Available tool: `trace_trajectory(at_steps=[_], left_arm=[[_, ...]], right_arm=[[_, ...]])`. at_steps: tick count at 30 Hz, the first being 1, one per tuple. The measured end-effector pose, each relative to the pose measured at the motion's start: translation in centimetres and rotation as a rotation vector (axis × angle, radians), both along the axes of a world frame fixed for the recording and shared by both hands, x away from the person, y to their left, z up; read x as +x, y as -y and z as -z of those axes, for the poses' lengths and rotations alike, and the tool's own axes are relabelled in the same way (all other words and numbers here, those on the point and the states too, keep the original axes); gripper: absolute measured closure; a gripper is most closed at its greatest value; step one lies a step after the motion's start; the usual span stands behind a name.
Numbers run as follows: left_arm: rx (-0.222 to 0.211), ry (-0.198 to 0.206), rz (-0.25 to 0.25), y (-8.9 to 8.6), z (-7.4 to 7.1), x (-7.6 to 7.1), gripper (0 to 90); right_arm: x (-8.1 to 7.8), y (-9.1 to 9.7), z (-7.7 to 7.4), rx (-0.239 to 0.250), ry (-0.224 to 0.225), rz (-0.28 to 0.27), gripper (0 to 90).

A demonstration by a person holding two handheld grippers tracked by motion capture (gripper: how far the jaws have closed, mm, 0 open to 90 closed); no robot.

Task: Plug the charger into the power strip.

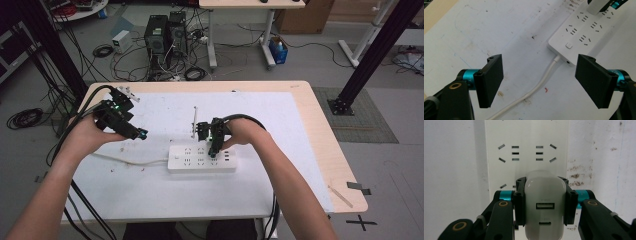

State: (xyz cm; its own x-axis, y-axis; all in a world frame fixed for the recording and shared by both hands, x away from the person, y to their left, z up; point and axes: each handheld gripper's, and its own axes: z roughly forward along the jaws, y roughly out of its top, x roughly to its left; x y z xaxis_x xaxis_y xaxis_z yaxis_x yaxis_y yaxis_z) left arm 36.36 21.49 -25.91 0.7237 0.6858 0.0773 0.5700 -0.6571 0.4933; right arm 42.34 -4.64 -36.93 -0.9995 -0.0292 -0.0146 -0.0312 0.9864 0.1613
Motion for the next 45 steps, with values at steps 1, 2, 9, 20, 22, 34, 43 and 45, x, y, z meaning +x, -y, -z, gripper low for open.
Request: trace_trajectory(at_steps=[1, 2, 9, 20, 22, 34, 43, 45], left_arm=[[-0.001, -0.002, -0.001, 0.0, 0.0, 0.0, 22.9], [0.001, -0.002, -0.005, -0.1, -0.1, 0.0, 22.9], [0.004, -0.002, 0.002, 0.0, -0.4, 0.1, 22.9], [0.002, -0.009, 0.007, -0.5, 0.1, 0.3, 22.9], [0.0, -0.007, 0.005, -0.4, 0.1, 0.3, 22.9], [0.003, 0.001, 0.02, 0.5, 0.0, 0.5, 22.9], [-0.001, 0.003, 0.033, 1.6, 0.2, 1.0, 22.9], [0.0, 0.003, 0.034, 1.8, 0.2, 1.2, 22.9]], right_arm=[[0.0, -0.1, 0.0, -0.003, -0.003, 0.001, 62.7], [0.1, -0.1, 0.0, -0.006, -0.002, -0.005, 62.7], [-0.1, -0.6, 0.2, -0.046, 0.014, -0.002, 56.8], [0.0, -0.2, -0.8, -0.003, -0.03, 0.03, 45.4], [0.1, 0.2, -1.1, 0.008, -0.037, 0.048, 43.7], [-0.1, 2.1, -4.0, 0.112, -0.029, 0.177, 33.5], [-0.2, 4.3, -6.2, 0.215, -0.009, 0.321, 25.5], [-0.3, 5.0, -6.6, 0.238, 0.001, 0.354, 25.5]])
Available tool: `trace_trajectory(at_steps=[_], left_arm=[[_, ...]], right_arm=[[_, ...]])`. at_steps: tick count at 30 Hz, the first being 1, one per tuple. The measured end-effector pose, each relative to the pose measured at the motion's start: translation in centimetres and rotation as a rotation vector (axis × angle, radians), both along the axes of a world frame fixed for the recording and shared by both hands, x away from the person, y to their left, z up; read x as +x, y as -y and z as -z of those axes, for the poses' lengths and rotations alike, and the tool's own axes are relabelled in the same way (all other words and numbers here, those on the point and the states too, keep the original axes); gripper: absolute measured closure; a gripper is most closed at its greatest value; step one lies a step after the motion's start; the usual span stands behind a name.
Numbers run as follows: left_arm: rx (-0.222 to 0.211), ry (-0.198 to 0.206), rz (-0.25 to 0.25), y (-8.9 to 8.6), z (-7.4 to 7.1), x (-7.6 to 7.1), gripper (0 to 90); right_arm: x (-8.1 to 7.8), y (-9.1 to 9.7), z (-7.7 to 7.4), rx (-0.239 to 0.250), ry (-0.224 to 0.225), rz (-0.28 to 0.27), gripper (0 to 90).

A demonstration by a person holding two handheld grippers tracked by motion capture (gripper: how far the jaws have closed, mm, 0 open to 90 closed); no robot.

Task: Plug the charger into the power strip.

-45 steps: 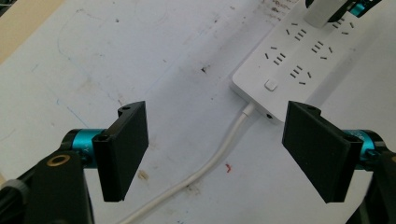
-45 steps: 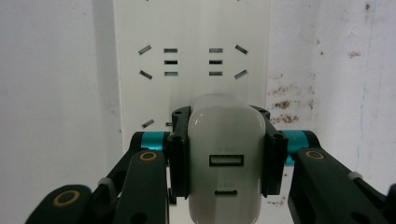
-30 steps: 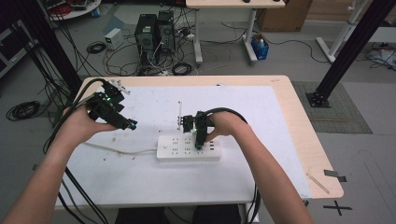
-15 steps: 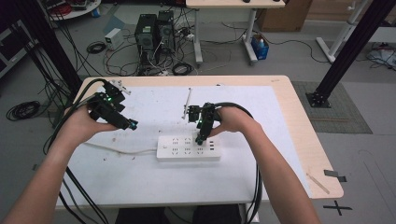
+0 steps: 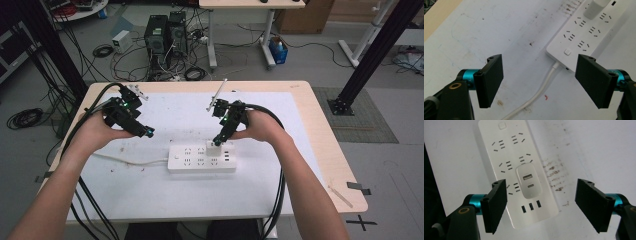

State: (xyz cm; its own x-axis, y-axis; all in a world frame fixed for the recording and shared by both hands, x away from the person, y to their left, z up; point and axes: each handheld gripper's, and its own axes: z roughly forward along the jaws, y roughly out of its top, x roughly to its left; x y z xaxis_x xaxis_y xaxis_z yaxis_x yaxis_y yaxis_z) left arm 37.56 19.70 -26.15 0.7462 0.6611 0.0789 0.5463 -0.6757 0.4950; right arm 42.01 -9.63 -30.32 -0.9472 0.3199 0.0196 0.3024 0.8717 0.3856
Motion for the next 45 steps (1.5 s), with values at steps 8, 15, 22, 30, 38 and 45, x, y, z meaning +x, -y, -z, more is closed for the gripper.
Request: trace_trajectory(at_steps=[8, 15, 22, 30, 38, 45], left_arm=[[-0.001, -0.013, -0.026, -0.1, 0.4, 0.7, 22.9], [-0.001, -0.013, -0.05, -0.5, 0.6, 1.0, 22.9], [-0.007, -0.005, -0.079, -1.0, 1.1, 1.1, 20.0], [-0.013, -0.004, -0.103, -1.8, 1.3, 1.0, 19.9], [-0.009, -0.002, -0.109, -2.0, 1.6, 1.1, 19.9], [-0.013, -0.003, -0.11, -2.0, 1.8, 1.2, 19.9]], right_arm=[[-0.2, 3.4, -1.0, 0.099, 0.019, 0.197, 22.4], [-0.6, 6.8, -1.3, 0.146, 0.032, 0.38, 20.8], [-1.1, 10.1, -1.3, 0.165, 0.082, 0.558, 20.7], [-1.5, 13.0, -1.7, 0.208, 0.12, 0.726, 20.6], [-1.9, 14.6, -1.4, 0.206, 0.132, 0.831, 20.6], [-1.8, 14.6, -1.4, 0.207, 0.132, 0.827, 20.6]])
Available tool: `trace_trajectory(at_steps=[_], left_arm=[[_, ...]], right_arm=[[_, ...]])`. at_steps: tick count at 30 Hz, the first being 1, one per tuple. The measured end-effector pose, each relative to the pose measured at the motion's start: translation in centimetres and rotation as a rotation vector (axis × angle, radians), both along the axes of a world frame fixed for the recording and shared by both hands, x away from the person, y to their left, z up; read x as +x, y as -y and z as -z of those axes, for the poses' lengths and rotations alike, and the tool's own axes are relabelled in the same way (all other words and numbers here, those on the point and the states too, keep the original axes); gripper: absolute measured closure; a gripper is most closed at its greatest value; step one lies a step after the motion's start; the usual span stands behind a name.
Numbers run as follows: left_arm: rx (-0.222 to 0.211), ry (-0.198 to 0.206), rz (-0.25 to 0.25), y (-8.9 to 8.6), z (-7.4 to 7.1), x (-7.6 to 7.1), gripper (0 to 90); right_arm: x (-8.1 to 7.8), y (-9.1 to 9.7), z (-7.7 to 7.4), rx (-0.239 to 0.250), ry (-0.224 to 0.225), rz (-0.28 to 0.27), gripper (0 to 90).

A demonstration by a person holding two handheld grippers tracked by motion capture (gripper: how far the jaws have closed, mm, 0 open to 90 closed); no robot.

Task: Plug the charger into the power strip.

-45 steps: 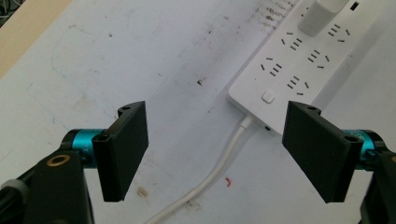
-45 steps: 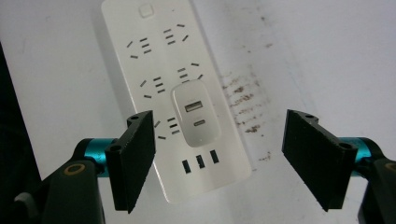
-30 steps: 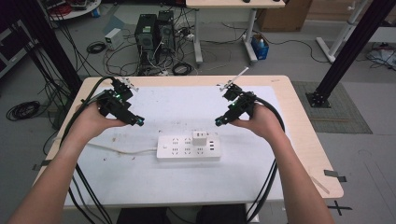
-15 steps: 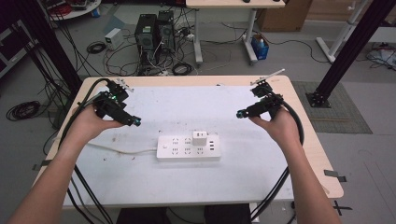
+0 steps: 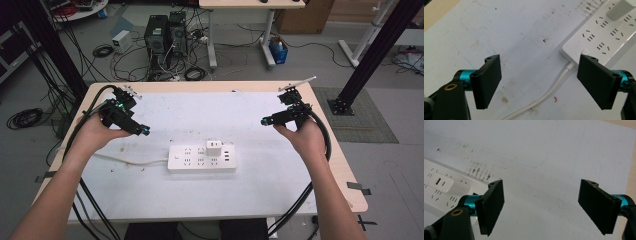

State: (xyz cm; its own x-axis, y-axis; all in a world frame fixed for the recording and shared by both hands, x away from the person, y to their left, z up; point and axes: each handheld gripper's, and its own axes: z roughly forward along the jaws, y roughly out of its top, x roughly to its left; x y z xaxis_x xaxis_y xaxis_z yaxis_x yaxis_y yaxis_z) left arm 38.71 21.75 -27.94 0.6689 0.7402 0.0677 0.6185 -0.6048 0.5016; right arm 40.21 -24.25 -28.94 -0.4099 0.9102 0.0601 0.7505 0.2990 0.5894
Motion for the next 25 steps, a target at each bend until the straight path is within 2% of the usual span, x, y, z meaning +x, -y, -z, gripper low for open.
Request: trace_trajectory(at_steps=[11, 25], left_arm=[[-0.003, 0.0, -0.003, 0.04, 0.07, 0.23, 19.9], [-0.005, 0.001, 0.01, 0.4, 0.11, 0.25, 19.9]], right_arm=[[0.54, -0.2, 0.39, -0.012, -0.013, -0.009, 20.6], [0.27, -0.1, 0.37, -0.011, -0.007, -0.018, 20.6]])
